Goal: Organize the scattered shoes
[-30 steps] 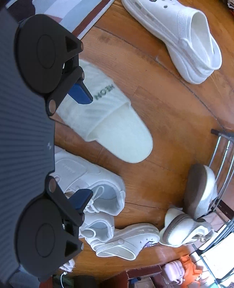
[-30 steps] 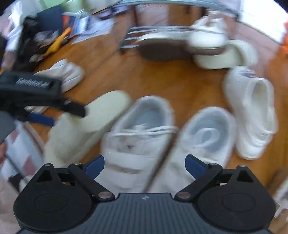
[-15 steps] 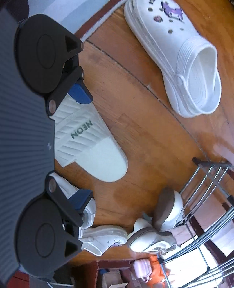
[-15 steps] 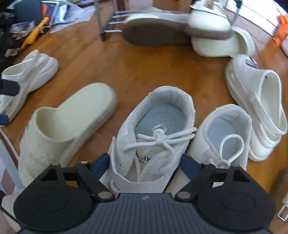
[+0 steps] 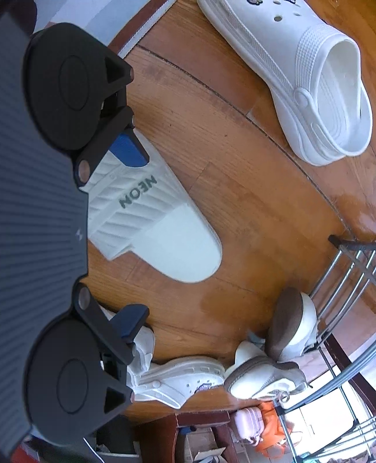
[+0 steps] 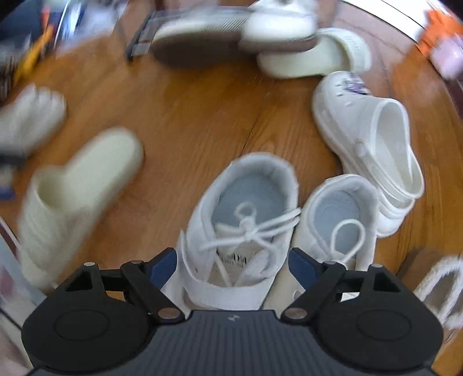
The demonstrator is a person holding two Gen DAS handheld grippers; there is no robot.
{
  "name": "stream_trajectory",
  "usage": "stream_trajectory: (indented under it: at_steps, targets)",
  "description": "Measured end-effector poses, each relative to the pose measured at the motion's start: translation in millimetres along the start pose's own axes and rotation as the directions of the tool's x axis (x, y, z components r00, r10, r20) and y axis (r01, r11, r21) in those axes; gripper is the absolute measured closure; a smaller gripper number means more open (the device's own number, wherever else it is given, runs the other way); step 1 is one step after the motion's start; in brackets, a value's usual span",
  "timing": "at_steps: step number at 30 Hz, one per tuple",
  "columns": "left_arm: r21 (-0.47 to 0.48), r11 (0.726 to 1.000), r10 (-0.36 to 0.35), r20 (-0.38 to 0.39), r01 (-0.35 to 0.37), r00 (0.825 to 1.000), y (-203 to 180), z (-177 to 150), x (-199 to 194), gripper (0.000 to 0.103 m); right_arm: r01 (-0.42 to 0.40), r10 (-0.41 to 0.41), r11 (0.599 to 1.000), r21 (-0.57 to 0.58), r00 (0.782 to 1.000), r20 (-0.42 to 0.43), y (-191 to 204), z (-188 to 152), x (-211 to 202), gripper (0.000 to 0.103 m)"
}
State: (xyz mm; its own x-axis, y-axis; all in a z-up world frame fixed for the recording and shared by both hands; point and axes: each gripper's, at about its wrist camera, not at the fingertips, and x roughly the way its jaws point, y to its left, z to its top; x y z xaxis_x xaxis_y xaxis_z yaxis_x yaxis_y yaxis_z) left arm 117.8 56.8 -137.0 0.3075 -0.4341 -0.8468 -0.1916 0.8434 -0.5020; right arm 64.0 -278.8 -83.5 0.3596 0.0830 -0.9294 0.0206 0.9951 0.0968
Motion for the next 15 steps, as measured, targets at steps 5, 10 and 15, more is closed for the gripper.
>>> stream_trajectory:
  at_steps: [5, 10, 15]
  targets:
    - [-0.033, 0.999, 0.005, 0.001, -0.005, 1.000, 11.2, 3.3, 2.1, 0.000, -0.235, 0.209, 0.946, 0.224, 0.969, 0.131, -23.8, 12.6, -22.6, 0.012]
    - [-0.099, 0.993, -0.071, -0.043, 0.066, 0.997, 28.3, 4.8, 16.8, 0.000, -0.235, 0.212, 0.942, 0.241, 0.970, 0.117, -16.7, 13.1, -11.6, 0.012]
    - [-0.133, 0.991, -0.001, -0.053, -0.006, 0.999, 39.4, 4.2, 30.3, 0.000, -0.204, 0.204, 0.979, -0.011, 0.979, -0.011, 39.7, 1.6, 15.4, 0.012]
